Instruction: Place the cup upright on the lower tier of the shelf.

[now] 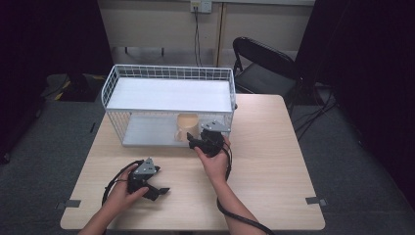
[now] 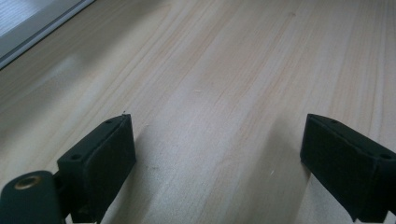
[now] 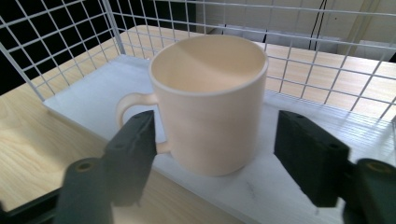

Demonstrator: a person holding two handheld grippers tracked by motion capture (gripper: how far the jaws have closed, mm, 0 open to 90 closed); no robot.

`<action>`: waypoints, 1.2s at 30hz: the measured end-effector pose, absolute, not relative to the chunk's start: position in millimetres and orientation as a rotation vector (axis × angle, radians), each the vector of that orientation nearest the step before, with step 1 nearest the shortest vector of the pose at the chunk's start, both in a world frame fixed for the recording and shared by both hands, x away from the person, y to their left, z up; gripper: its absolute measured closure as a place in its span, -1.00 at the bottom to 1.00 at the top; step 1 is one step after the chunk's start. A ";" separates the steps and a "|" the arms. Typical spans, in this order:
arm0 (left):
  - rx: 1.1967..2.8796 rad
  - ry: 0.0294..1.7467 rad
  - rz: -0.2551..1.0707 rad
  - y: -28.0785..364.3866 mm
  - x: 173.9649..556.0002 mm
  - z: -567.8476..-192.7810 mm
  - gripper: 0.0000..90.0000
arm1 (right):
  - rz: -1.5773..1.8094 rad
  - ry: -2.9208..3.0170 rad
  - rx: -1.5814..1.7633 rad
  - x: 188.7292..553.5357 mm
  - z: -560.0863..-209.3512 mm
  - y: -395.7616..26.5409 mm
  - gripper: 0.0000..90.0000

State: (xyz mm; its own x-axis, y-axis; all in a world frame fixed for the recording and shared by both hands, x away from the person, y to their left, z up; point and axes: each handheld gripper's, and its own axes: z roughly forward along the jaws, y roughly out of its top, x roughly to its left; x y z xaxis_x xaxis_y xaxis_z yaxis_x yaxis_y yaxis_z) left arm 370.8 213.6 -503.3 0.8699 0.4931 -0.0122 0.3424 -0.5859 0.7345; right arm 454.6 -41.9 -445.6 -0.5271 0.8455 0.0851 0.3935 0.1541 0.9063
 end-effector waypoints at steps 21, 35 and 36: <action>2.252 0.599 0.246 213.7 370.8 -503.2 -0.78 | 1.238 1.981 1.107 472.3 -464.7 -18.7 0.15; 2.251 0.600 0.246 213.6 370.8 -503.3 -0.78 | 1.263 2.137 1.081 454.4 -456.3 -43.7 -0.46; 2.251 0.600 0.247 213.6 370.7 -503.3 -0.78 | 1.261 2.158 1.074 453.0 -455.3 -46.9 -0.46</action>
